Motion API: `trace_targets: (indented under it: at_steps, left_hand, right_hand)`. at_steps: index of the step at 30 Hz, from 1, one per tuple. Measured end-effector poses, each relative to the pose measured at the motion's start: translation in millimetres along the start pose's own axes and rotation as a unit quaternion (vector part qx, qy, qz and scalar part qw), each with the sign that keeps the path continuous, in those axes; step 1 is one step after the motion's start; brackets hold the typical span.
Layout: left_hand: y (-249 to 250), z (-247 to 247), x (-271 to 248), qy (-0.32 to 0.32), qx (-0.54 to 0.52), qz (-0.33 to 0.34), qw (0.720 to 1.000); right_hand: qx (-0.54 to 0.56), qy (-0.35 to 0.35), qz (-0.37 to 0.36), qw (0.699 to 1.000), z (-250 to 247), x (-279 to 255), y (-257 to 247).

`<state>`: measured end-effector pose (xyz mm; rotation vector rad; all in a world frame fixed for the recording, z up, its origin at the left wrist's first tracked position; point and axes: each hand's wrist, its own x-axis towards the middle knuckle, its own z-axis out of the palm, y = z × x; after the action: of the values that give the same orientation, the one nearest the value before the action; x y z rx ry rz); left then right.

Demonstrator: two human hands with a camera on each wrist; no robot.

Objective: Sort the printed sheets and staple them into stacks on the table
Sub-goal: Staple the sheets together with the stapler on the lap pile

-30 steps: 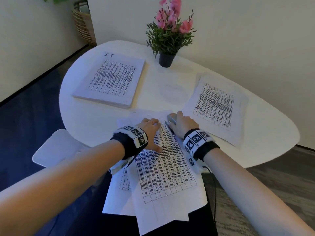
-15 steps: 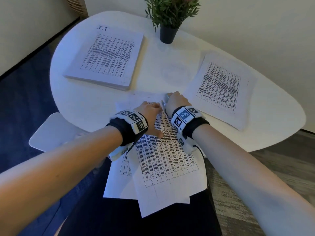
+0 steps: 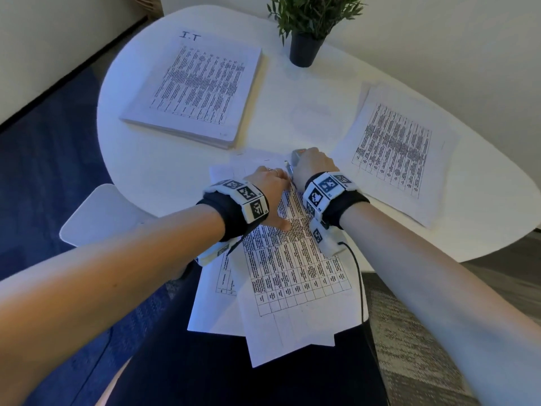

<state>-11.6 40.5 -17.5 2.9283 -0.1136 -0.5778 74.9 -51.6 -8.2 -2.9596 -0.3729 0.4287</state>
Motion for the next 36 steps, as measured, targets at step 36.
trace_targets:
  at_steps: [36]
  left_hand:
    - [-30, 0, -17, 0.003, -0.054, -0.098, 0.994]
  right_hand:
    - [-0.090, -0.017, -0.135, 0.987, 0, 18, -12]
